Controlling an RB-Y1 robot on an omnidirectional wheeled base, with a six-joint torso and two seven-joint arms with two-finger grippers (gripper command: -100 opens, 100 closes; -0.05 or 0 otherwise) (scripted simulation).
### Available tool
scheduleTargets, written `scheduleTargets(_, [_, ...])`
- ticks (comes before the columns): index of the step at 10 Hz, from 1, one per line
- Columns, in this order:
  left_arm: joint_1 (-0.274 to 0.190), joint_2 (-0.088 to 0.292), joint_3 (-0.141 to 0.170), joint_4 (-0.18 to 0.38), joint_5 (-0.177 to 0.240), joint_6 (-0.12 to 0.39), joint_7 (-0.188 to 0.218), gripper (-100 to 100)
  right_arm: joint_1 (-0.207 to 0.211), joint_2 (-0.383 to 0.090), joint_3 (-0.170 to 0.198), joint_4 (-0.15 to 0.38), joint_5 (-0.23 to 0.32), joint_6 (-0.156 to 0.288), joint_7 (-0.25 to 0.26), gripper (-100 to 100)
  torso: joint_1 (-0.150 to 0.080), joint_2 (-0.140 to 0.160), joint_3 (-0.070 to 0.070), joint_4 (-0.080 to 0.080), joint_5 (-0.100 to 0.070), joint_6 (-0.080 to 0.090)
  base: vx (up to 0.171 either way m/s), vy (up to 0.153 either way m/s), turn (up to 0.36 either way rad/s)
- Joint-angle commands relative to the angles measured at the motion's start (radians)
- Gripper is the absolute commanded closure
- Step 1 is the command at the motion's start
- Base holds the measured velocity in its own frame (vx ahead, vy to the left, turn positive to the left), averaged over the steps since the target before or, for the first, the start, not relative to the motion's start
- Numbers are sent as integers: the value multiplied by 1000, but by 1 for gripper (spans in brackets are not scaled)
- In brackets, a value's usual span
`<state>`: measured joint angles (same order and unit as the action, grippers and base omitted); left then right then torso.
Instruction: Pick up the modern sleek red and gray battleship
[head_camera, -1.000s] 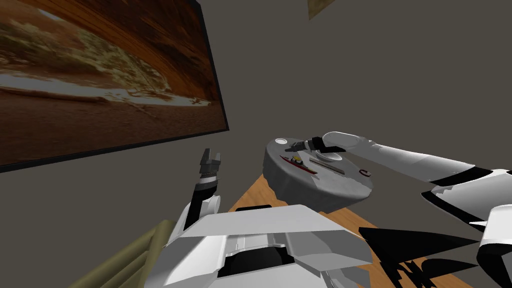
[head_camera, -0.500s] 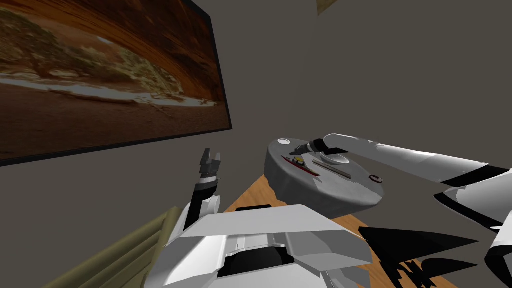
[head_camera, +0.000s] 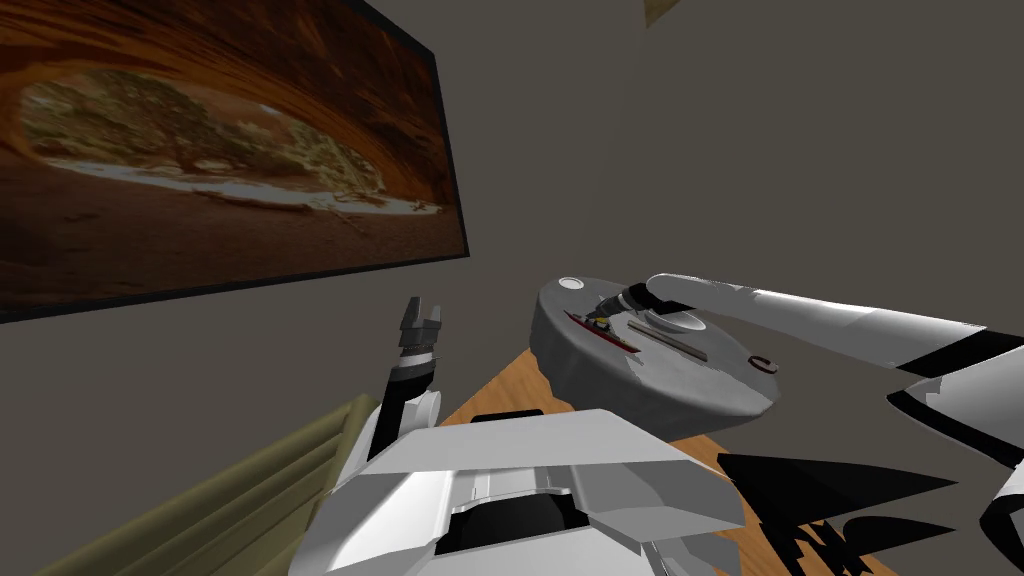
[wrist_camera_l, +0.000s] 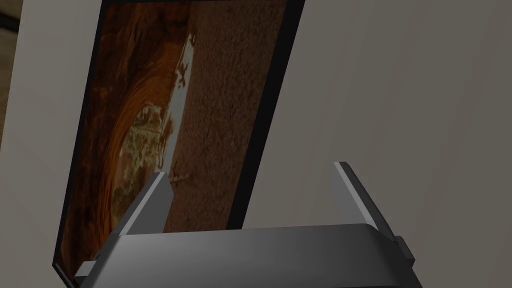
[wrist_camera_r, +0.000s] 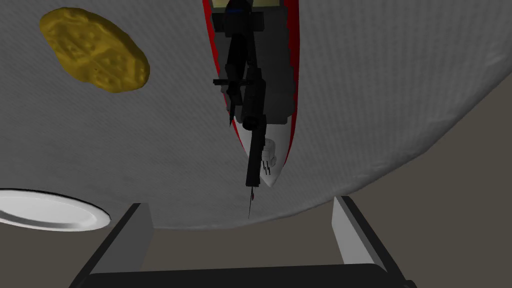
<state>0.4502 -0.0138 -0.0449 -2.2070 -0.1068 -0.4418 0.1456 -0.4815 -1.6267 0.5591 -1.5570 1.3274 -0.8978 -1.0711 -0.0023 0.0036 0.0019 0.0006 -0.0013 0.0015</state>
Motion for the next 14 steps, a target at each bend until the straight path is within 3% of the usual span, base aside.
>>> scheduleTargets(1, [0,0,0,0,0,0,0,0,11,-10,20,-11,34,-6,-33,-100,0,0,0,0,0,0,-57,-30,83])
scheduleTargets(2, [0,0,0,0,0,0,0,0,15,-10,36,-14,59,-17,-53,-100,0,0,0,0,0,0,-59,-26,109])
scheduleTargets(3, [0,0,0,0,0,0,0,0,10,-7,28,-14,48,-11,-45,-100,1,0,0,0,0,0,-27,-12,23])
scheduleTargets(4, [0,0,0,0,0,0,0,0,10,-7,30,-14,51,-12,-50,0,1,-1,-1,0,0,0,0,0,0])
scheduleTargets(5, [0,0,0,0,0,0,0,0,34,20,38,14,59,15,-21,-100,2,-3,-1,0,1,0,44,33,40])
scheduleTargets(6, [0,0,0,0,0,0,0,0,28,1,33,-6,52,3,-38,-100,4,-6,-3,-1,1,0,28,21,5])
scheduleTargets(7, [0,0,0,0,0,0,0,0,30,3,34,-5,52,8,-35,100,4,-6,-3,-1,1,0,0,0,0])
scheduleTargets(11, [0,0,0,0,0,0,0,0,30,2,34,-5,52,7,-35,100,3,-4,-2,-1,1,0,0,0,0])
scheduleTargets(13, [0,0,0,0,0,0,0,0,33,29,21,21,24,15,-10,-100,2,-4,-2,-1,1,0,-27,-21,40])
scheduleTargets(14, [0,0,0,0,0,0,0,0,35,42,14,33,10,19,2,-100,0,-1,-1,0,0,0,-99,-82,85])
